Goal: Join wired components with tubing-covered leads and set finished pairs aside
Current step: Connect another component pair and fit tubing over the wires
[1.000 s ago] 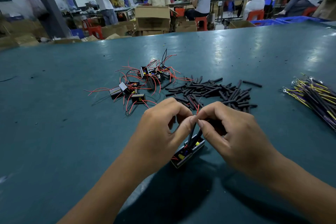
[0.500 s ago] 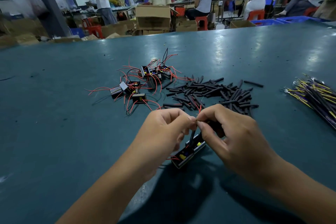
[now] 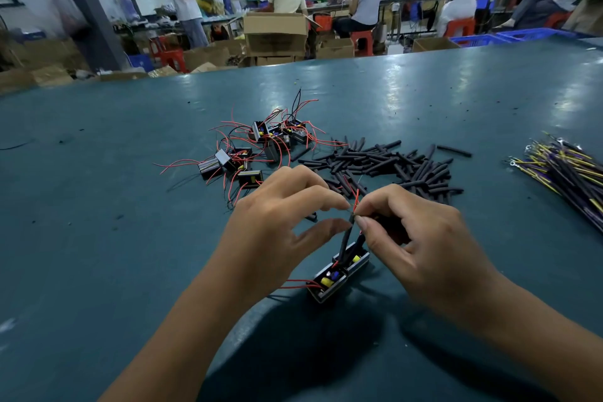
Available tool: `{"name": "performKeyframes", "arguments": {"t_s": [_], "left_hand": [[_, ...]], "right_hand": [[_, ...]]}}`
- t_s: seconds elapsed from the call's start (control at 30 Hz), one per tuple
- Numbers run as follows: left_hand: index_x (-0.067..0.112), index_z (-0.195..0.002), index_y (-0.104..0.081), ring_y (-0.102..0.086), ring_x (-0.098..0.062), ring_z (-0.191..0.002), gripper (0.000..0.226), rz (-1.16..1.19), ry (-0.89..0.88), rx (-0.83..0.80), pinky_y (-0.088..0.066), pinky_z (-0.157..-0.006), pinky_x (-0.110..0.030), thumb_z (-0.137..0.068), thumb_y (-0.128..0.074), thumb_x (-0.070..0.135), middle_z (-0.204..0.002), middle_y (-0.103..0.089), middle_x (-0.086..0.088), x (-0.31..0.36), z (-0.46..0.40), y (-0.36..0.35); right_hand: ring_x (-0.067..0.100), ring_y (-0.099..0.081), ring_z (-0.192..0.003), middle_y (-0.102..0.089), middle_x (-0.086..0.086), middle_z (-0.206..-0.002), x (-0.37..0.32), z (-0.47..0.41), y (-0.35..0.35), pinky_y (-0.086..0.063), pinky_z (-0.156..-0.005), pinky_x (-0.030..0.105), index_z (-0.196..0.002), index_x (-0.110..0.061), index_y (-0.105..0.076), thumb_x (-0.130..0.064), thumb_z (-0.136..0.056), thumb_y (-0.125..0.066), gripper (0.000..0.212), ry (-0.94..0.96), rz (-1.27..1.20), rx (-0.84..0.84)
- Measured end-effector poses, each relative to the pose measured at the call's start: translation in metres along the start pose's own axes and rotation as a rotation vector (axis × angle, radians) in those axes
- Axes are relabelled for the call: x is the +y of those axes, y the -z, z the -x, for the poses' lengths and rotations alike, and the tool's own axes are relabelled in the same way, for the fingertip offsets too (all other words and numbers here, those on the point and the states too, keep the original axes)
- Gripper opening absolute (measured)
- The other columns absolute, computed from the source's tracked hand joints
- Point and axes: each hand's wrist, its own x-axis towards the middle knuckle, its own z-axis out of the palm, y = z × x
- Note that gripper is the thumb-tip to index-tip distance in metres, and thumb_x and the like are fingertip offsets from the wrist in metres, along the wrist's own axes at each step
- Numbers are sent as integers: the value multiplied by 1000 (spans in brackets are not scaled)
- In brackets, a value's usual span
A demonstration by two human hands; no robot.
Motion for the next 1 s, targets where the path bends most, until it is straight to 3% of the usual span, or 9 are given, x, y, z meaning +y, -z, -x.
{"name": "performKeyframes", "arguments": {"t_s": [0.13, 0.4, 0.53, 0.63, 0.7, 0.8, 0.87, 0.93, 1.0], "left_hand": [[14, -100, -75, -58, -22, -85, 25, -59, -53, -7, -49, -69, -45, -87, -72, 36, -94, -61, 2, -1, 0, 2], [12, -93, -76, -57, -25, -74, 20, -210, -178, 43, -48, -64, -41, -96, -66, 30, -86, -64, -3, 1, -2, -2], [9, -91, -74, -56, -23, -76, 17, -149, -141, 27, -48, -65, -40, -96, -65, 23, -88, -63, -2, 4, -1, -3], [11, -87, -69, -53, -11, -78, 9, 62, 9, -25, -43, -68, -26, -94, -66, 17, -86, -59, 6, 9, -1, -3], [17, -83, -67, -47, -5, -69, 10, 247, 182, -85, -35, -64, -18, -92, -65, 20, -76, -54, 9, 12, 0, -5], [22, -70, -66, -36, -12, -56, 16, 680, 576, -138, -26, -51, -24, -85, -62, 23, -60, -44, -1, 18, -1, -8], [21, -63, -65, -33, -11, -52, 18, 937, 799, -162, -23, -49, -22, -80, -60, 18, -59, -45, 1, 21, -3, -10], [20, -62, -63, -33, -11, -51, 16, 1102, 920, -214, -19, -51, -26, -78, -60, 17, -62, -46, 0, 23, -3, -10], [18, -67, -63, -36, -13, -53, 14, 1046, 896, -222, -23, -51, -26, -81, -62, 22, -65, -47, -5, 21, -2, -9]], "right_hand": [[6, -56, -64, -57, -16, -74, 0, 0, -1, -40, -58, 10, -96, -20, -62, -21, -95, -61, 2, 0, 5, 1], [-3, -53, -66, -55, -18, -74, -2, -1, -2, -37, -61, 4, -97, -18, -63, -25, -95, -56, 10, 31, 11, 3], [0, -54, -65, -57, -16, -73, -2, 0, -1, -38, -61, 6, -96, -17, -64, -20, -94, -62, 4, 29, 15, 3], [4, -55, -65, -59, -12, -74, -3, -1, 0, -41, -60, 10, -97, -16, -64, -24, -95, -58, 11, 38, -6, -6], [5, -56, -65, -60, -10, -74, -3, 0, 0, -43, -60, 15, -97, -13, -65, -23, -95, -58, 12, 50, 7, -4], [4, -54, -66, -60, -10, -75, -3, 0, -1, -45, -62, 17, -95, -11, -66, -15, -92, -63, 6, 63, 39, -1], [3, -53, -67, -60, -10, -76, -3, 0, -2, -44, -64, 14, -96, -10, -66, -13, -92, -63, 6, 87, 62, -6], [3, -53, -67, -60, -10, -77, -3, 0, -3, -43, -63, 12, -96, -11, -65, -17, -94, -61, 8, 93, 54, -15], [5, -54, -65, -59, -11, -74, -2, 0, -3, -44, -61, 16, -96, -13, -64, -19, -95, -59, 8, 67, 29, -8]]}}
